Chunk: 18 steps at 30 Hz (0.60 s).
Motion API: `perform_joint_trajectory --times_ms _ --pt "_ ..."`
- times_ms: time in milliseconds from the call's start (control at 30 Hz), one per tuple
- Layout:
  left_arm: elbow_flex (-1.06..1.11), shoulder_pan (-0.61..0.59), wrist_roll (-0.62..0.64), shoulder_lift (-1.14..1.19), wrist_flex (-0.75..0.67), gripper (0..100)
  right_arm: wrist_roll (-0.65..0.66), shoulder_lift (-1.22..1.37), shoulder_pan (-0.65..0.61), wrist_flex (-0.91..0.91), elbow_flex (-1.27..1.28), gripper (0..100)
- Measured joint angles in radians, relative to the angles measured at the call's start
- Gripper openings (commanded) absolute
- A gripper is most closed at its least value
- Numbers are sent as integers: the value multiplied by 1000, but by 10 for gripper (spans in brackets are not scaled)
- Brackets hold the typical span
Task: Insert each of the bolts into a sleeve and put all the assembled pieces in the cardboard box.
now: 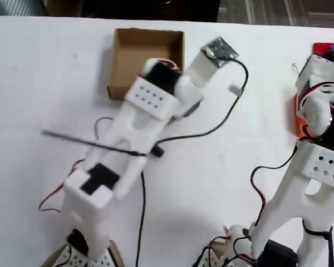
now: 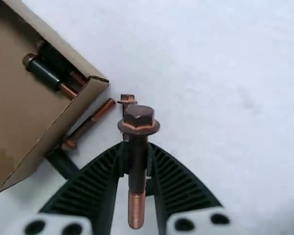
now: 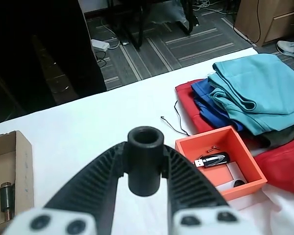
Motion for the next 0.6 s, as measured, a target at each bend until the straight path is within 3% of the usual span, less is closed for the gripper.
perform_joint_trajectory --times_ms 167,367,467,600 --pt "60 -161 0 -106 129 26 -31 0 0 0 0 22" --pt "397 -377 0 -172 132 26 -43 0 -48 21 0 22" --pt "626 -425 0 -232 51 26 -43 0 -84 35 0 22" --pt "957 -494 -32 -399 -207 26 -43 0 -110 40 0 22"
